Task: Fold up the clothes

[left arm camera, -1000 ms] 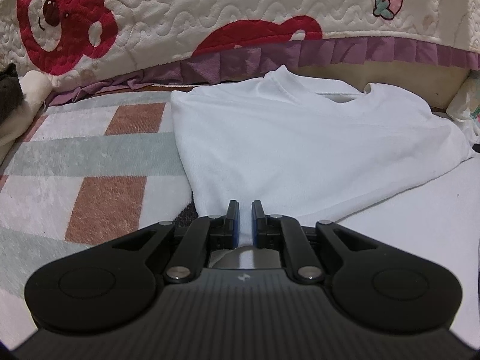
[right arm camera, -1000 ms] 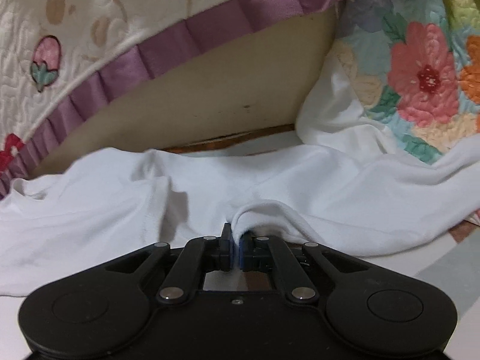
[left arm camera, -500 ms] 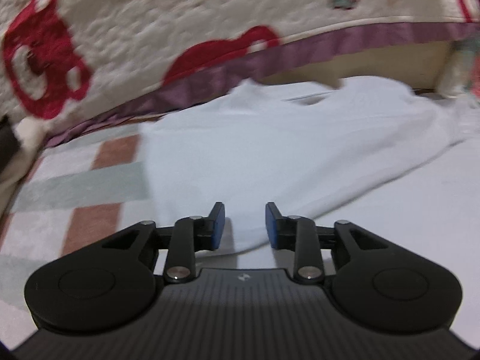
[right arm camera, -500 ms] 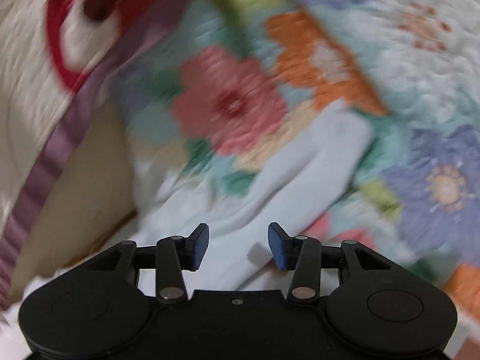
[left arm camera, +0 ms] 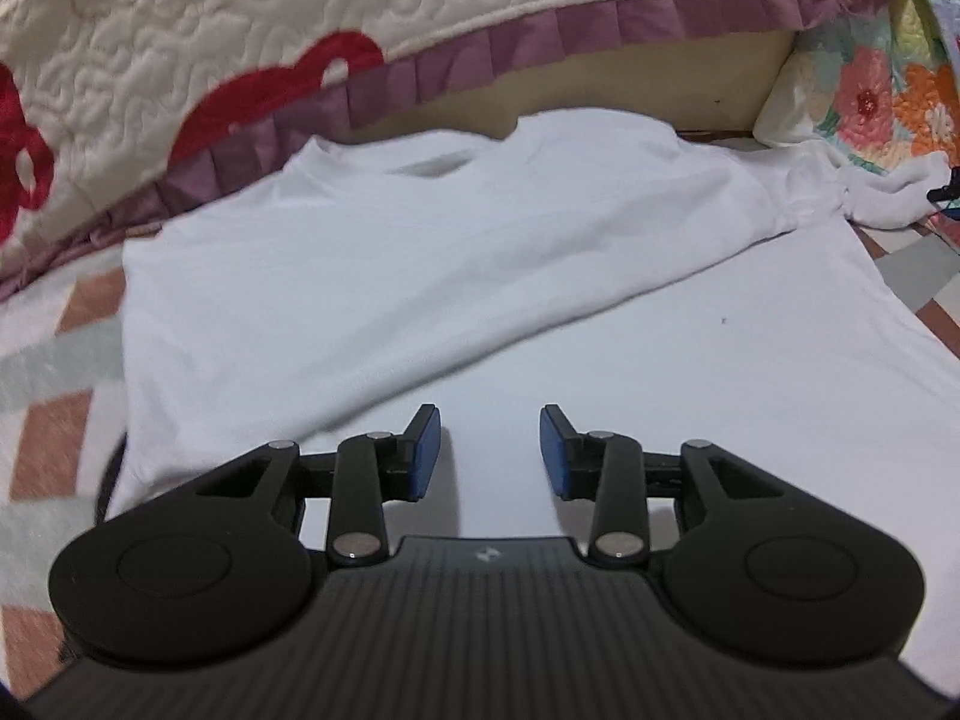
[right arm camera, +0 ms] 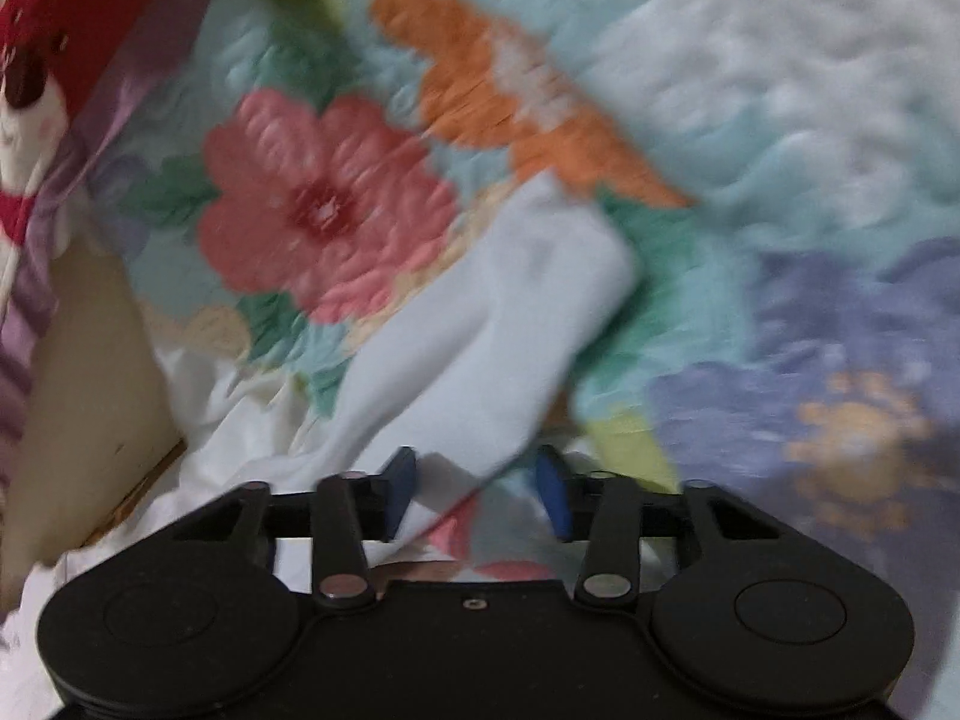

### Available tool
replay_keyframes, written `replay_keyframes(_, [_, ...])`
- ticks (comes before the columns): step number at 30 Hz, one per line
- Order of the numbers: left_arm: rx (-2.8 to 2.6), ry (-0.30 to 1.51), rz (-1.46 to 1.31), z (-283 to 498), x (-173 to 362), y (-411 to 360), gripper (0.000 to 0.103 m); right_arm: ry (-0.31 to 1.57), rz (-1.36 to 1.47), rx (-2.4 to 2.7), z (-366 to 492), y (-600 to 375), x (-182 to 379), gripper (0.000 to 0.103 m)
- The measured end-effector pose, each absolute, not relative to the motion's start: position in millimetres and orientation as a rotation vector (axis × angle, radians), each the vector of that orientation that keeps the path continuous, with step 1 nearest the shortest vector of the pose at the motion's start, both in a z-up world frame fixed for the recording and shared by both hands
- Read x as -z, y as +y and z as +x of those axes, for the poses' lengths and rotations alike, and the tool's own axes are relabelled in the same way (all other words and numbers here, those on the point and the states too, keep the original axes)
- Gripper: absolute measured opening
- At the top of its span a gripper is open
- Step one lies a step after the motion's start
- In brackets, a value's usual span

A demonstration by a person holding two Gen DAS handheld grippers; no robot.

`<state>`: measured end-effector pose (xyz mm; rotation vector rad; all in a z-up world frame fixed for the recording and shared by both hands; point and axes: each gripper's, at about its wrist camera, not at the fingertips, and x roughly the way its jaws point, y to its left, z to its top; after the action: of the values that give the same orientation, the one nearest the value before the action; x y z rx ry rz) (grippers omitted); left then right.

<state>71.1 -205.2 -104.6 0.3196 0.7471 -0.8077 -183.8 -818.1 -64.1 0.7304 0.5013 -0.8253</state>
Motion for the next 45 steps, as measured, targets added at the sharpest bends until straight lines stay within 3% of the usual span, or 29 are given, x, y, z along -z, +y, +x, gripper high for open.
replay_keyframes(2, [0.797, 0.74, 0.322, 72, 103, -205, 0.036, 0.496, 0.707, 0.833, -177, -819, 58, 0.005])
replay_keyframes(11, [0.795, 0.694, 0.327, 71, 84, -204, 0.036, 0.454, 0.453, 0.918, -168, -820, -22, 0.003])
replay_keyframes(19, [0.775, 0.72, 0.287, 77, 71, -201, 0.037, 0.471, 0.325, 0.879, -138, -794, -38, 0.004])
replay_keyframes(27, [0.826, 0.717, 0.094, 83, 60, -181, 0.042, 0.515, 0.178, 0.427, -61, -673, -34, 0.004])
replay_keyframes(33, [0.812, 0.672, 0.058, 82, 43, -177, 0.047, 0.426, 0.138, 0.086, 15, -558, -71, 0.005])
replay_keyframes(36, [0.802, 0.686, 0.053, 83, 45, -172, 0.047, 0.435, 0.078, -0.02, 44, -505, -80, 0.01])
replay_keyframes(37, [0.799, 0.694, 0.053, 84, 47, -171, 0.047, 0.446, 0.062, -0.051, 51, -489, -80, 0.017])
replay_keyframes(39, [0.785, 0.719, 0.053, 86, 52, -167, 0.047, 0.463, 0.014, -0.103, 55, -465, -71, 0.042])
replay_keyframes(41, [0.775, 0.739, 0.045, 88, 57, -164, 0.047, 0.472, -0.008, -0.109, 43, -458, -57, 0.051])
replay_keyframes(45, [0.758, 0.772, -0.012, 92, 71, -167, 0.055, 0.58, -0.132, 0.013, 7, -467, -10, 0.057])
